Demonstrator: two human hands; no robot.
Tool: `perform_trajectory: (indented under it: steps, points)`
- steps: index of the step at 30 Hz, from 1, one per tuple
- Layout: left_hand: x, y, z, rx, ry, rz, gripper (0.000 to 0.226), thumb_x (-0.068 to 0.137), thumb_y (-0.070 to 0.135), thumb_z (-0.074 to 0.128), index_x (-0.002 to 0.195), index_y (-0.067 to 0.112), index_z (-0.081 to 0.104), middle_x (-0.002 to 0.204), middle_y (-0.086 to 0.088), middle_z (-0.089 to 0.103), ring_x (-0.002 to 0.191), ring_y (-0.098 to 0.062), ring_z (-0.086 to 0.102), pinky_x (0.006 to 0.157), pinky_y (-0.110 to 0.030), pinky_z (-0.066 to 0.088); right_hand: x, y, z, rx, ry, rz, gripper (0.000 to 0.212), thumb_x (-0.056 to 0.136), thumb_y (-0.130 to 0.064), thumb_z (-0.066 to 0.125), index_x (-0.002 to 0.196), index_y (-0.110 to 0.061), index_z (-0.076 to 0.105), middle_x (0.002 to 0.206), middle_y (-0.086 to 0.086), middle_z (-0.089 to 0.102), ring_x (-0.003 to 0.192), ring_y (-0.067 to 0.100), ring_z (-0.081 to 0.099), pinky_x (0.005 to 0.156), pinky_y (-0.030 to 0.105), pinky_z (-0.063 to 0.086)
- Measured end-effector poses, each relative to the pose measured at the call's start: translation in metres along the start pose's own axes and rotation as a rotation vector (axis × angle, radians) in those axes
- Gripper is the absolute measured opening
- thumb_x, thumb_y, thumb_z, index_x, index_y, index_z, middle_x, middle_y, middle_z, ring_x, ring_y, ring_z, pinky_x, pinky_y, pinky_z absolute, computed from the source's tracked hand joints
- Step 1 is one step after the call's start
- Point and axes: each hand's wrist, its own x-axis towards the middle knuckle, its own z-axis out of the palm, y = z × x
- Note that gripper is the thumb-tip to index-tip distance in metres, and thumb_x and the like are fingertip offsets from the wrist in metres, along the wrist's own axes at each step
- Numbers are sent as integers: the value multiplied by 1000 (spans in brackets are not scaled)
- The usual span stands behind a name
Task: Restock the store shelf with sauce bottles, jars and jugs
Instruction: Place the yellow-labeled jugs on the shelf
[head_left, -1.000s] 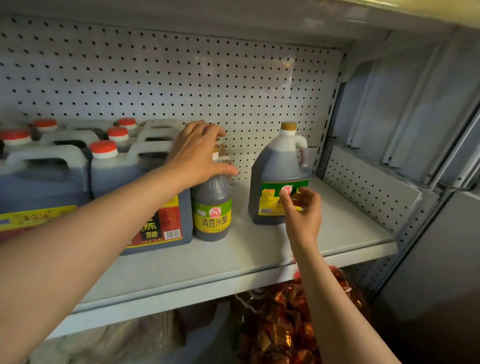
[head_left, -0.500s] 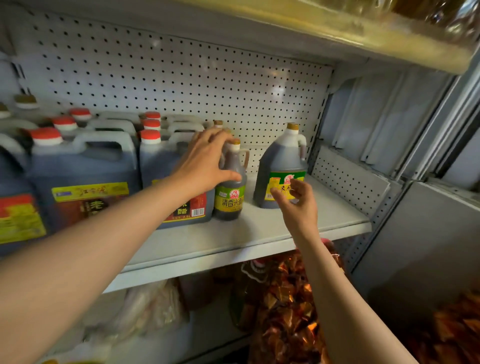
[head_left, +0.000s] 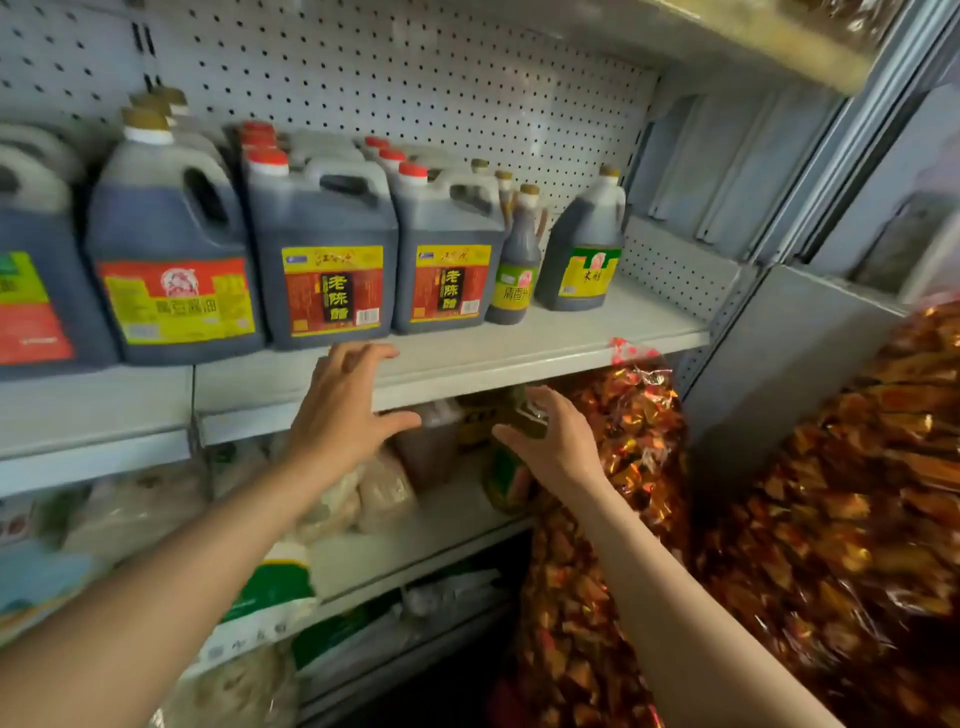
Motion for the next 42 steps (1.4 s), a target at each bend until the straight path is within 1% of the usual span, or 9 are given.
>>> perform_trajectory:
  steps: [8, 14, 19, 24, 31, 34, 37, 39, 42]
  points:
    - [-152, -90, 38, 9, -225, -276, 71, 71, 38, 85, 132, 16, 56, 133, -9, 49, 124, -29, 44, 103, -33, 34, -107, 34, 112, -214, -381, 49, 74, 83, -49, 75, 142, -13, 50, 142, 6, 53, 133, 28, 46, 108, 34, 37]
    - [-259, -170, 117, -25, -395, -536, 71, 71, 40, 85, 132, 15, 58, 132, -9, 57, 125, -30, 51, 102, -37, 40, -174, 115, 212, -185, -626, 189, 67, 86, -48, 74, 143, -22, 48, 143, 2, 52, 135, 24, 44, 107, 31, 38]
    - [-346, -244, 221, -149, -590, -749, 72, 76, 21, 84, 138, 6, 51, 140, -14, 53, 130, -30, 48, 93, -18, 30, -236, 210, 321, -150, -779, 378, 59, 87, -50, 71, 137, -25, 53, 139, 0, 55, 128, 18, 51, 101, 28, 43]
    - [-412, -327, 329, -171, -717, -787, 78, 82, 28, 78, 148, 18, 39, 152, -7, 42, 139, -25, 41, 106, -29, 33, -287, 306, 426, -58, -779, 539, 57, 91, -53, 64, 139, -24, 54, 143, 2, 54, 133, 21, 47, 93, 22, 33]
    - [-473, -426, 481, -196, -841, -739, 88, 82, 24, 77, 153, 13, 27, 153, -4, 37, 144, -22, 32, 99, -13, 24, -339, 421, 558, 139, -670, 566, 52, 94, -47, 62, 140, -26, 52, 139, -3, 55, 128, 14, 49, 92, 19, 36]
    - [-487, -458, 527, -218, -848, -690, 99, 75, 22, 83, 154, 13, 24, 156, -6, 33, 144, -22, 32, 96, -7, 20, -354, 452, 601, 247, -592, 541, 34, 95, -45, 61, 127, -33, 60, 121, -13, 61, 112, 4, 56, 88, 18, 45]
    - [-490, -479, 554, -227, -848, -633, 118, 64, 43, 86, 157, 18, 17, 162, -3, 23, 147, -19, 24, 115, -22, 19, -361, 466, 625, 353, -573, 575, 4, 97, -45, 59, 99, -48, 60, 108, -11, 63, 93, -2, 59, 76, 16, 48]
    - [-484, -489, 563, -282, -837, -626, 132, 49, 55, 91, 156, 21, 22, 159, -2, 29, 145, -17, 29, 119, -34, 25, -362, 472, 633, 397, -539, 566, 7, 96, -45, 60, 102, -44, 62, 107, -9, 65, 93, -3, 61, 74, 13, 49]
    - [-474, -498, 571, -351, -823, -671, 128, 40, 43, 98, 148, 19, 34, 146, 3, 44, 132, -9, 42, 112, -31, 37, -363, 479, 640, 439, -514, 555, 20, 94, -46, 58, 110, -35, 64, 96, -17, 66, 88, -10, 61, 72, 11, 49]
